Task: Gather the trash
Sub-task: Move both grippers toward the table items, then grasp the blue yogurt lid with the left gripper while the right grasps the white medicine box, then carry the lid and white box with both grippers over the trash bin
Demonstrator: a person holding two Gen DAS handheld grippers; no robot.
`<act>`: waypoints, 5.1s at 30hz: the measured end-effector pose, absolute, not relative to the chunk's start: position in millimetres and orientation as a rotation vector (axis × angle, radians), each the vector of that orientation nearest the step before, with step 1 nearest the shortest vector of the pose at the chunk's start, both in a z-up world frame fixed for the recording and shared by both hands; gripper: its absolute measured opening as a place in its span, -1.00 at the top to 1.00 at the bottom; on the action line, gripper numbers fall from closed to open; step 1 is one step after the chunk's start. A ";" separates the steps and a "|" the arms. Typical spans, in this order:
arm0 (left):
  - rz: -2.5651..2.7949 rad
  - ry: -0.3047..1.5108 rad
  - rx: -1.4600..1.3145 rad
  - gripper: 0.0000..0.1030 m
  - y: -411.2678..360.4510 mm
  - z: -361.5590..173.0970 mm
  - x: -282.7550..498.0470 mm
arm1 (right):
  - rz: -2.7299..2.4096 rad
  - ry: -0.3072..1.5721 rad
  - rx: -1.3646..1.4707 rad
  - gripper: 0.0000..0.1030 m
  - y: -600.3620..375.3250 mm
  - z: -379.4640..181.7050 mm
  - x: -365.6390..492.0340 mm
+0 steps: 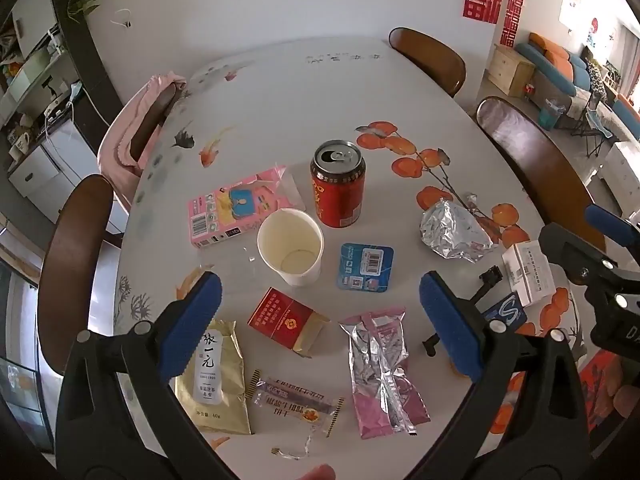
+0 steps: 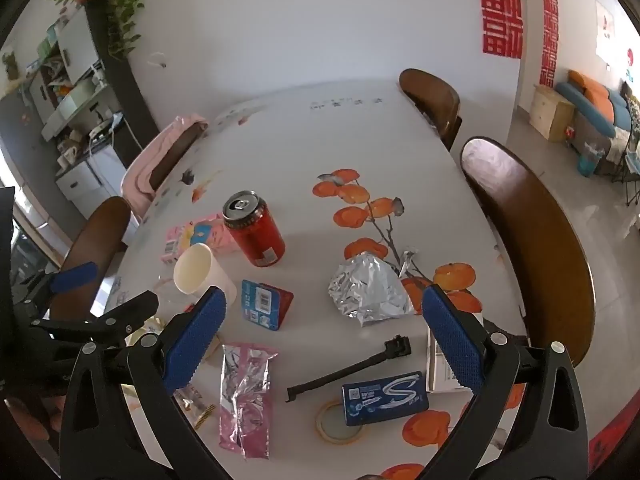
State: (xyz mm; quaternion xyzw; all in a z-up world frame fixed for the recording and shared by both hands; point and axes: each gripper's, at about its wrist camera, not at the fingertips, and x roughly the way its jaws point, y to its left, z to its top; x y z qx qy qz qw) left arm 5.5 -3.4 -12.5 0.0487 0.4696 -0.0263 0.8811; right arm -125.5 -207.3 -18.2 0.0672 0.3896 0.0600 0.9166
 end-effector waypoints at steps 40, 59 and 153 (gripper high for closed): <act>-0.056 1.043 0.101 -0.87 -13.1 -34.6 6.7 | 0.103 0.849 0.182 -0.89 -224.3 -33.6 -128.5; -0.068 1.167 0.134 -0.87 -29.5 -85.2 13.3 | 0.010 0.934 0.192 -0.89 -267.3 -67.1 -138.8; 0.654 1.055 -0.320 -0.17 273.1 -89.5 -188.1 | 1.006 1.037 -0.227 -0.28 120.0 -66.1 -160.2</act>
